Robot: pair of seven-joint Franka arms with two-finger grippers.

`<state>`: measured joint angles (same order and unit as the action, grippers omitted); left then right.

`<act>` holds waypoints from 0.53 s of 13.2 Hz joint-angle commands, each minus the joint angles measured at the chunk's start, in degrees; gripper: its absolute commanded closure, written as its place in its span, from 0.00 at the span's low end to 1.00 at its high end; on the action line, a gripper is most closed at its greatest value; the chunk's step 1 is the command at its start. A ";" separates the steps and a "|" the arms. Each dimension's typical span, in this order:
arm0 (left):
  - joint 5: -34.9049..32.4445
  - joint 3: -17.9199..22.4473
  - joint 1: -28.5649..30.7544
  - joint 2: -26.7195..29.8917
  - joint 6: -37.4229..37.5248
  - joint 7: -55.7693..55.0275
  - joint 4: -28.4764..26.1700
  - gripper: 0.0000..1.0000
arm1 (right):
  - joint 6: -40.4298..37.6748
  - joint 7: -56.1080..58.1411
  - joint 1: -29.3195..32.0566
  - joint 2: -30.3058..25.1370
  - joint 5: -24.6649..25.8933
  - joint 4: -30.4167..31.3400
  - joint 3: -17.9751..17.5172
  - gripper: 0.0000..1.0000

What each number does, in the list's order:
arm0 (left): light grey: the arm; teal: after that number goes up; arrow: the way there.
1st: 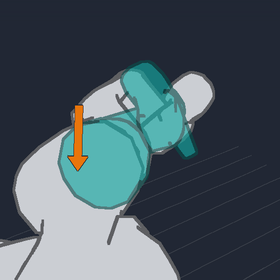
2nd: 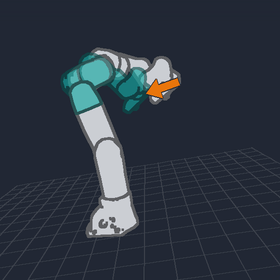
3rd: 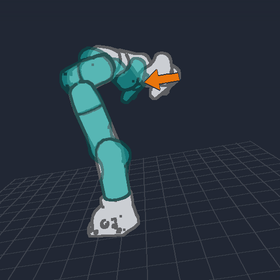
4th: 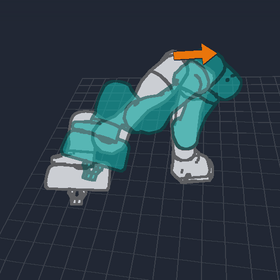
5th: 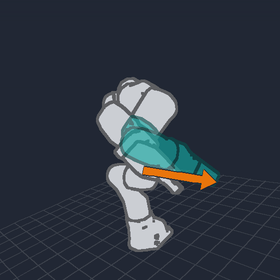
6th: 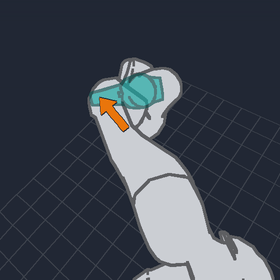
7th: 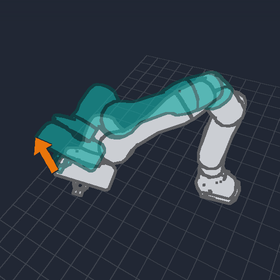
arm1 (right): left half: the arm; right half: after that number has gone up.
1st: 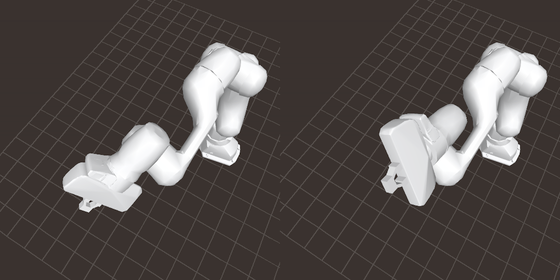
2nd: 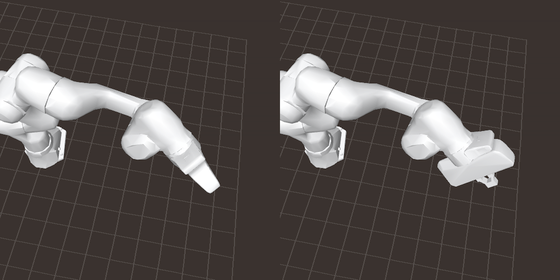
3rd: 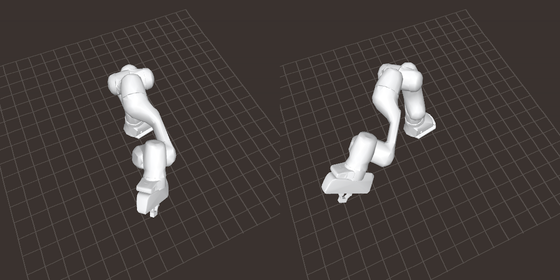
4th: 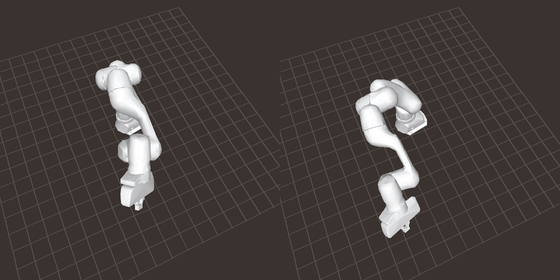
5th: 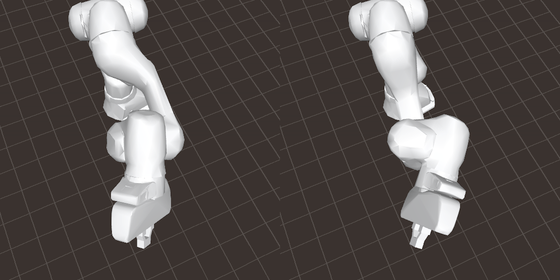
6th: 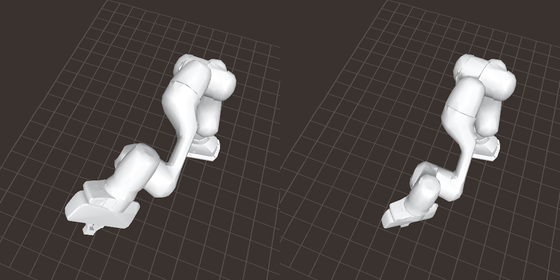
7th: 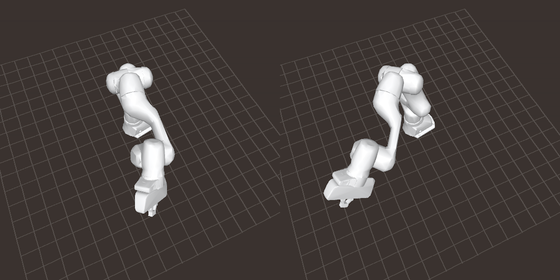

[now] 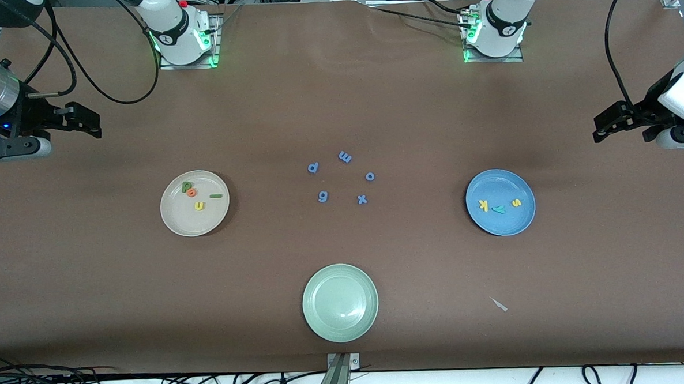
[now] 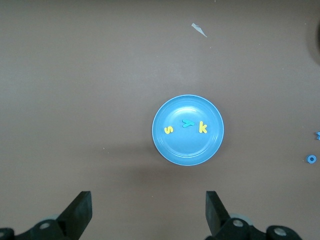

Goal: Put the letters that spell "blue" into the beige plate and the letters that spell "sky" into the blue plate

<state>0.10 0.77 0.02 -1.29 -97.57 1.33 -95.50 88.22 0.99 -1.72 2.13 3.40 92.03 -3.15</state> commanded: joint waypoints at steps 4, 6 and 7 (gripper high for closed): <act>0.95 -0.42 0.51 -0.03 1.41 -0.19 1.19 0.00 | -1.82 0.68 -0.83 1.38 1.17 -5.02 0.34 0.00; 0.95 -0.42 0.51 -0.03 1.41 -0.19 1.19 0.00 | -1.04 0.59 -0.74 1.47 0.30 -5.11 0.43 0.00; 0.87 -0.50 0.42 -0.03 1.41 -0.27 1.19 0.00 | -1.03 0.59 -0.83 1.73 0.12 -5.11 0.34 0.00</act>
<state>0.10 0.72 0.02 -1.29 -97.57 1.33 -95.48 88.03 1.00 -1.95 2.45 4.11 89.00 -3.16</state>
